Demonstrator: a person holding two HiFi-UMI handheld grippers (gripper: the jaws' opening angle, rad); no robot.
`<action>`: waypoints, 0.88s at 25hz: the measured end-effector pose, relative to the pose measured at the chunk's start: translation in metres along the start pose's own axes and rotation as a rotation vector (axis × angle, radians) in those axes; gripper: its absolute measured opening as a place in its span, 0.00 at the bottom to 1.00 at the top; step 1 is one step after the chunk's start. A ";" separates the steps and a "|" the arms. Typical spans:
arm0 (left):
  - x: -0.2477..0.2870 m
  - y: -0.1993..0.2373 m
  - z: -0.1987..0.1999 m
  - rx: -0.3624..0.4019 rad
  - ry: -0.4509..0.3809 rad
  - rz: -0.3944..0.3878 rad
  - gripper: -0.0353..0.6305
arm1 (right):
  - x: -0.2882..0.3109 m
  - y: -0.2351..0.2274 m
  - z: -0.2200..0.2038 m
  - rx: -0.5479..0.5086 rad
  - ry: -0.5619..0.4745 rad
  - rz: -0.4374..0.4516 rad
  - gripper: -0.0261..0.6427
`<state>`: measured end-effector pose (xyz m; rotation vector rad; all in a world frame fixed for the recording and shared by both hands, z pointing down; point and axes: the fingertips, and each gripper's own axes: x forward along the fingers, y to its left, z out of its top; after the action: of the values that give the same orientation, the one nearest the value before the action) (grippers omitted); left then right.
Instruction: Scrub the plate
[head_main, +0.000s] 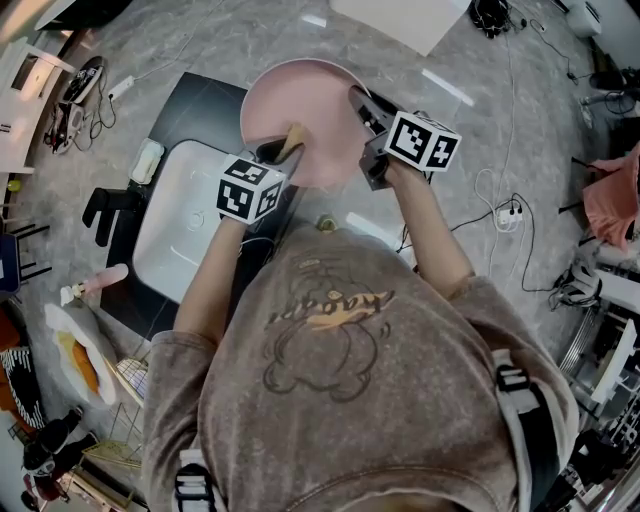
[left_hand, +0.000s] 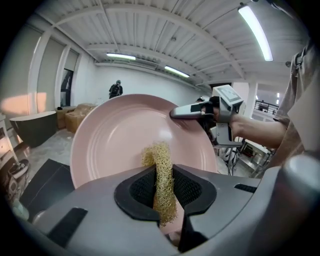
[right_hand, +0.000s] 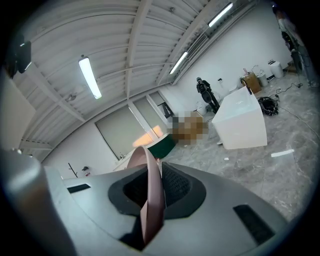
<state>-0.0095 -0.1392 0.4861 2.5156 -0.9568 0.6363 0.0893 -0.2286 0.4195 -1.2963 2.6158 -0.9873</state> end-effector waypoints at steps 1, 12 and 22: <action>0.002 -0.005 -0.001 0.014 0.009 -0.013 0.17 | 0.001 0.000 0.000 0.002 -0.003 0.001 0.10; 0.005 -0.033 0.040 0.014 -0.069 -0.094 0.17 | 0.007 0.026 -0.013 0.004 0.039 0.089 0.10; -0.007 -0.015 0.070 -0.011 -0.143 -0.051 0.17 | 0.004 0.046 -0.032 -0.069 0.093 0.139 0.08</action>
<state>0.0151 -0.1594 0.4214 2.5950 -0.9384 0.4400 0.0448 -0.1953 0.4196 -1.0877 2.7893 -0.9657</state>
